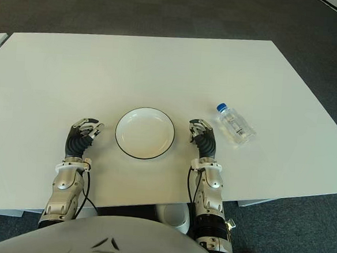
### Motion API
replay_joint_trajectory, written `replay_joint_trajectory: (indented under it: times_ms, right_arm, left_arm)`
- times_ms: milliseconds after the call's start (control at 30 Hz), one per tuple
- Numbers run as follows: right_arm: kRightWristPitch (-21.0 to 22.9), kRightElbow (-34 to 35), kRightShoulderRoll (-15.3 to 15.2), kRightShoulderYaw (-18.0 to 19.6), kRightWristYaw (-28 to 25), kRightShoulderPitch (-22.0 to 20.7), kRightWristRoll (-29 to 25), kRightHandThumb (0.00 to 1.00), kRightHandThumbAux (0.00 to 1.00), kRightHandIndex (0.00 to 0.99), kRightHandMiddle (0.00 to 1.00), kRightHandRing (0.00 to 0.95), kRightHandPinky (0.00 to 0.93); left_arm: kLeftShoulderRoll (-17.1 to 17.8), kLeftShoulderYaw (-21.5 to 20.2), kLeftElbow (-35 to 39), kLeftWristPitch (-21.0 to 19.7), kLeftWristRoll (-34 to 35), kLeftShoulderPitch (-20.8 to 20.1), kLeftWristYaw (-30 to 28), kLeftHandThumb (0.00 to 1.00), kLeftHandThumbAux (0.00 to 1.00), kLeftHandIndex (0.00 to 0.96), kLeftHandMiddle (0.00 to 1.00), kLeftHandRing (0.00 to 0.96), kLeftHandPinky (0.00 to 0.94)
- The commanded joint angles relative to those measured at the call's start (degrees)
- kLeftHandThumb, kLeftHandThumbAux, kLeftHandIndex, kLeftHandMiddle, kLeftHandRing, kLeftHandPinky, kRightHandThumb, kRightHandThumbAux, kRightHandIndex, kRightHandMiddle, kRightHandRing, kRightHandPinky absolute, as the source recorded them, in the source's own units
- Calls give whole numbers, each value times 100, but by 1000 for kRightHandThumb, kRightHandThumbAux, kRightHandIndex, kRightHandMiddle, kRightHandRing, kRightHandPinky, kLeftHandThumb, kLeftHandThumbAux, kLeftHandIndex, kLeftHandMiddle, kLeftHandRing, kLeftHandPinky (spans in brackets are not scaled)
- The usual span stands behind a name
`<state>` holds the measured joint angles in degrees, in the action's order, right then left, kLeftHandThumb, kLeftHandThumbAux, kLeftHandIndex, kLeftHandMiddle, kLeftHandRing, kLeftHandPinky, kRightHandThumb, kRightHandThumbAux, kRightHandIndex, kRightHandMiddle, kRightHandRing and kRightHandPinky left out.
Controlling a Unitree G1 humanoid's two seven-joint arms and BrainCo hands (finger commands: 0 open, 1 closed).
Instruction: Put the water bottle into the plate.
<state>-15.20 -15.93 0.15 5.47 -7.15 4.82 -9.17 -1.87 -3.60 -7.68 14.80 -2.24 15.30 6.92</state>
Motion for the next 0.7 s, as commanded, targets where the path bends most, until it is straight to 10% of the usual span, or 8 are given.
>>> replay_joint_trajectory:
  times_ms: [33,700]
  right_arm:
    - [135,-119,44,-9,26,129,21,700,731,437,832,818,787]
    - [309,137,-94,46,9,-62,-3,699,731,437,831,820,792]
  left_arm:
    - [3,20,-72,-156,-9,21,-25,704,718,437,849,857,851]
    - [-72,105,-156,-84,-64,-27,20,703,719,436,841,850,846]
